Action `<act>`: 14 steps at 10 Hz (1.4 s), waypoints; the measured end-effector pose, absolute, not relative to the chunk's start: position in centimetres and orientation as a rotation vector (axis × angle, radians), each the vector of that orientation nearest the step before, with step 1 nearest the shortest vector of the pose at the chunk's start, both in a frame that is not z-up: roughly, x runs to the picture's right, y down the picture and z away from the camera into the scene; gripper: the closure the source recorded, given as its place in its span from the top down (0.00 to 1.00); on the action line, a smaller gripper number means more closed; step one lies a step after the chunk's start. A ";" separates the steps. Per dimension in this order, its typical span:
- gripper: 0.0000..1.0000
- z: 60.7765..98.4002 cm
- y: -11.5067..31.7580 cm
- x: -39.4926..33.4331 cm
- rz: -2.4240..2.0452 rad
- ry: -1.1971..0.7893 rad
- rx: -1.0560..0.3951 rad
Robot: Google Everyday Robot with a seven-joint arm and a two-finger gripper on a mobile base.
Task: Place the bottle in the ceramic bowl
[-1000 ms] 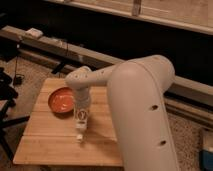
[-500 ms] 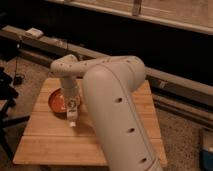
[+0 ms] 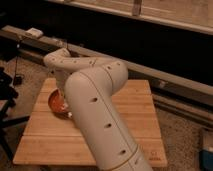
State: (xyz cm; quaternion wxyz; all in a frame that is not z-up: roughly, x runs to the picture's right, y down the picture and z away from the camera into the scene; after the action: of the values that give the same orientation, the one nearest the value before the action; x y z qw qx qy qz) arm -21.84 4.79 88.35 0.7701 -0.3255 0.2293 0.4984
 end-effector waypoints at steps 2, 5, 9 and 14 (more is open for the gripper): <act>0.47 89.6 4.0 -22.3 1.073 0.483 -0.680; 0.76 89.6 3.2 -23.5 1.069 0.429 -0.668; 0.80 87.9 3.9 -25.6 1.029 0.365 -0.681; 0.80 88.0 3.9 -25.5 1.028 0.364 -0.678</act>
State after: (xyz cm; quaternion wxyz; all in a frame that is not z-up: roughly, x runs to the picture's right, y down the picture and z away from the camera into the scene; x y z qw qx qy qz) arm -25.50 3.88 87.96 0.8007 -0.3163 0.1699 0.4795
